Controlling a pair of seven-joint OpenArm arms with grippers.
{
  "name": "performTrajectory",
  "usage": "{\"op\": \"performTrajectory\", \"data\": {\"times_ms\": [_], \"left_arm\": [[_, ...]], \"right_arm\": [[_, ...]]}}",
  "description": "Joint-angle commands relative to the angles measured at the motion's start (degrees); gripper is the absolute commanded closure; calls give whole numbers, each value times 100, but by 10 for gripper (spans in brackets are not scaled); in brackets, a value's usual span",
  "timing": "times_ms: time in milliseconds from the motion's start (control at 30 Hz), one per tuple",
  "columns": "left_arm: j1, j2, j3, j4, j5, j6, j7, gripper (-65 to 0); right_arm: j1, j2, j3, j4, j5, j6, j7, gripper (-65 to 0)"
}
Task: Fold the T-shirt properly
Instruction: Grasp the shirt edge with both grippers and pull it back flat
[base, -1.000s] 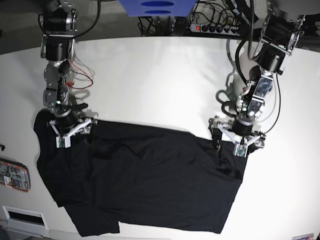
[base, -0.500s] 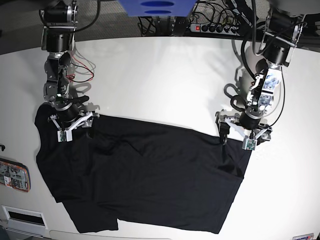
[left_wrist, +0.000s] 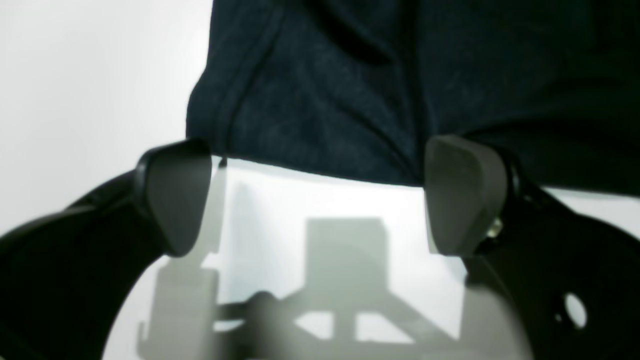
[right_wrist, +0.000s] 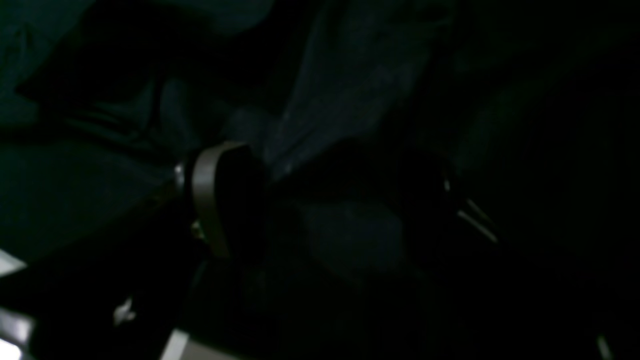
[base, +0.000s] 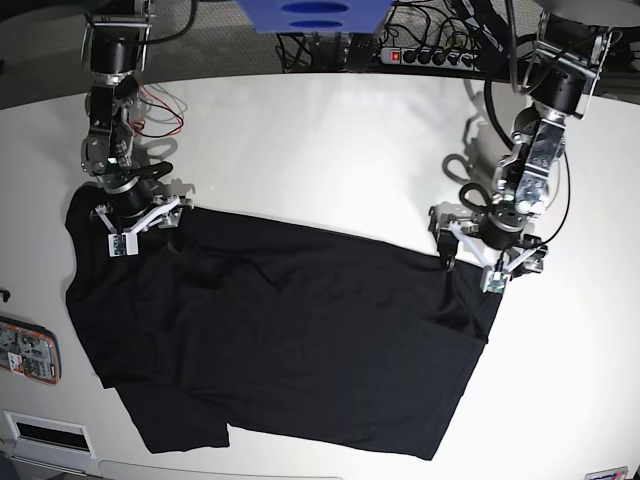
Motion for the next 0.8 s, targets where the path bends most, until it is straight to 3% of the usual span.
{"op": "performTrajectory", "data": {"times_ms": [0, 200, 533, 767], "left_arm": [[267, -95, -21, -2, 213, 43, 725, -650], [1506, -121, -874, 1167, 257, 43, 725, -650], [3370, -86, -1771, 2530, 257, 43, 734, -650], [4407, -69, -2087, 3216, 257, 61, 734, -650]], "right_arm": [[-189, 42, 67, -6, -135, -36, -655, -432], [-506, 42, 322, 161, -135, 465, -655, -431], [-1227, 33, 393, 926, -127, 482, -664, -431], [-1825, 24, 859, 1577, -127, 474, -655, -431]]}}
